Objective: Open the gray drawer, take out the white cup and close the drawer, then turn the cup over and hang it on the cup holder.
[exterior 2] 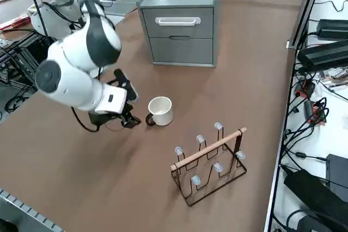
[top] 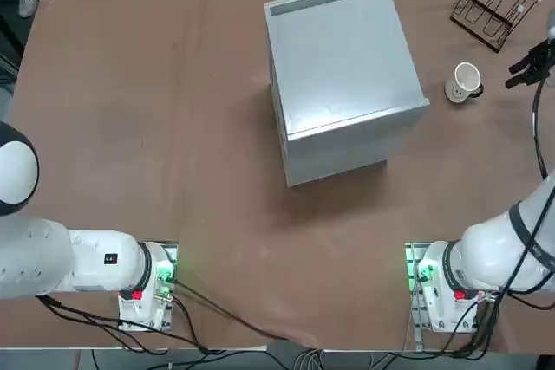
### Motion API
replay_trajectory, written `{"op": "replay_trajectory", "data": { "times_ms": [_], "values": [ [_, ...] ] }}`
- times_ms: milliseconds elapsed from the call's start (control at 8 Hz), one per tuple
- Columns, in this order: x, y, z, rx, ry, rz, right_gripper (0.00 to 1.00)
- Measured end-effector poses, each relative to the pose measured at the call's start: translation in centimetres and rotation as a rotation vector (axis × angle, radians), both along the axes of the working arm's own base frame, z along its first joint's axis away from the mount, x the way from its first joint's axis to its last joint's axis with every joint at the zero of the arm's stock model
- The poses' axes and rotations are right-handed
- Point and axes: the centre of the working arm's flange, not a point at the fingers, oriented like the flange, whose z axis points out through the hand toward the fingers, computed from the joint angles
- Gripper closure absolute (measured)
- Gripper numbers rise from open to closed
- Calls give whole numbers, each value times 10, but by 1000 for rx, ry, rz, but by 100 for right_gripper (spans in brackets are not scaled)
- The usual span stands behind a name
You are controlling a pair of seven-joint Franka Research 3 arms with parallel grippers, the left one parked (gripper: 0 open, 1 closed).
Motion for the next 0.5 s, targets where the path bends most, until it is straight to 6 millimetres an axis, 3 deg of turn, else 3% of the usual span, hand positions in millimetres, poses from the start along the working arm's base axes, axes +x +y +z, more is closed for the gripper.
{"op": "replay_trajectory", "data": {
  "times_ms": [500],
  "values": [
    [-22, -22, -41, 156, -160, -22, 25]
  ]
}}
